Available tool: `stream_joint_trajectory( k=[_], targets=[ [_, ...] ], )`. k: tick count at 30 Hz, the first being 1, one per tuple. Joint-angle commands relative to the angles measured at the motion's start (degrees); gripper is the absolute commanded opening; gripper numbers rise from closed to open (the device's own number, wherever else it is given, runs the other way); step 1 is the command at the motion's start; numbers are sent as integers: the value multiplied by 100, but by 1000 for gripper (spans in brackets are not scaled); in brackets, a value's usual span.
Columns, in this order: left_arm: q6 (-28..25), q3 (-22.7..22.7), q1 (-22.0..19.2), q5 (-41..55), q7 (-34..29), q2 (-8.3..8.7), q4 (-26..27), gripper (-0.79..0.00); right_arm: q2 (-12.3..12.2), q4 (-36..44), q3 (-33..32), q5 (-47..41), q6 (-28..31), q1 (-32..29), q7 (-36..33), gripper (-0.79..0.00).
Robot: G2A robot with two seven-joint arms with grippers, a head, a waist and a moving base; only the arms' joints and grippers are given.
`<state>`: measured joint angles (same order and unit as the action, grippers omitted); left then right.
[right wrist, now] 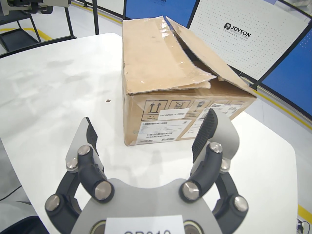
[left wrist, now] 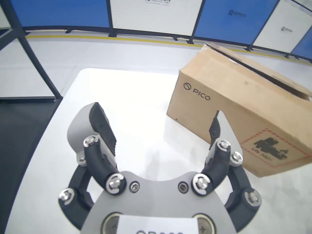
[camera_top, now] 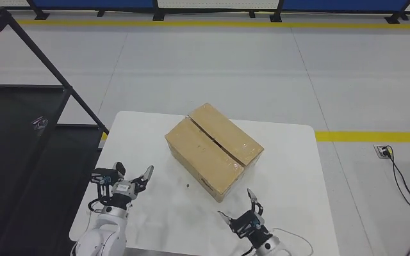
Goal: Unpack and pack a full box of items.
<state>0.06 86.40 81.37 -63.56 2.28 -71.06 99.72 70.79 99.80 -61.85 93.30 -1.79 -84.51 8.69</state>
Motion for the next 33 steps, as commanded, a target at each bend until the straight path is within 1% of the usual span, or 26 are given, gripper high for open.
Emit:
stream_joint_trajectory(
  k=[1,2,4,7,10,13,19,33],
  targets=[
    [308,-49,-107,192,15,-34,-39,0,85,-164,205,-173,-449,142,-103,0],
    [412,-57,-144,291,19,-48,-57,0,128,-230,289,-320,-589,204,-97,0],
    [456,-77,-199,435,-31,-65,-78,0,200,-403,405,-440,-936,330,-98,0],
    [461,-72,-218,443,-37,-67,-87,0,291,-588,553,-644,-1177,496,-29,0],
    [461,-72,-218,443,-37,-67,-87,0,357,-724,637,-778,-1260,629,107,0],
    [461,-72,-218,443,-37,-67,-87,0,409,-826,751,-570,-1458,727,142,0],
    [461,-72,-218,443,-37,-67,-87,0,490,-966,780,-596,-1587,871,93,0],
    [459,-70,-213,446,-37,-68,-86,0,538,-1001,370,-722,-1626,842,92,0]
  ],
)
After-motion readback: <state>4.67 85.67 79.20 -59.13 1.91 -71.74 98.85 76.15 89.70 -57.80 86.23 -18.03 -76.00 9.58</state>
